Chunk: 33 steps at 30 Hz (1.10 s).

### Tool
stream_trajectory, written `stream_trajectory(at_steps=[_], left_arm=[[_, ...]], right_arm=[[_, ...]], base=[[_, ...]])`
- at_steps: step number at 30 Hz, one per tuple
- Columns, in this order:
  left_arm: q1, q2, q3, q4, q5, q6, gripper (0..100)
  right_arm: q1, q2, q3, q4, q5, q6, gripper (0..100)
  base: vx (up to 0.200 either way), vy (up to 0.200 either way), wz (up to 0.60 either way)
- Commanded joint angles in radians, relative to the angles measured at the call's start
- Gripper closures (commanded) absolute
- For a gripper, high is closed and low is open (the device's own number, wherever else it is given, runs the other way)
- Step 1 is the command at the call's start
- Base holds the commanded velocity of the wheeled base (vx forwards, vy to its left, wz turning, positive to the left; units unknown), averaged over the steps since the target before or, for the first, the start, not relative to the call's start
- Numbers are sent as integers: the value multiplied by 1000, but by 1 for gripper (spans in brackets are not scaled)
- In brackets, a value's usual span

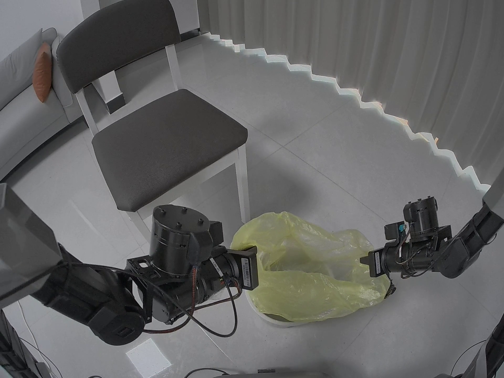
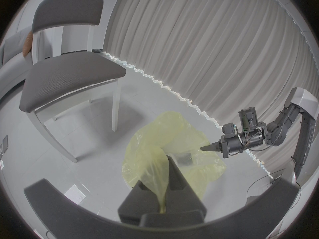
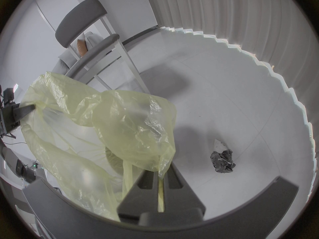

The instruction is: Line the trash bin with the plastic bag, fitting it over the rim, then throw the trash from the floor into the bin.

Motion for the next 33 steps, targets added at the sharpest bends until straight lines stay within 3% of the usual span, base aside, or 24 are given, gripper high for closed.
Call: stream_trajectory(at_steps=[1, 8, 15, 27, 33], left_arm=[[47, 128, 24, -79, -34, -2, 100], [61, 280, 64, -292, -93, 2, 100], [75, 380, 85, -346, -95, -1, 100], [84, 401, 312, -594, -149, 1, 100], [127, 426, 284, -650, -162, 4, 100]], right_arm=[[0, 132, -27, -37, 5, -12, 100], [0, 222, -76, -46, 28, -15, 100], [0, 250, -52, -67, 31, -30, 100], [20, 178, 128, -139, 39, -92, 100], [20, 119, 143, -133, 45, -110, 100]], base=[[0, 0, 0], [0, 0, 0], [0, 0, 0], [0, 0, 0], [0, 0, 0]])
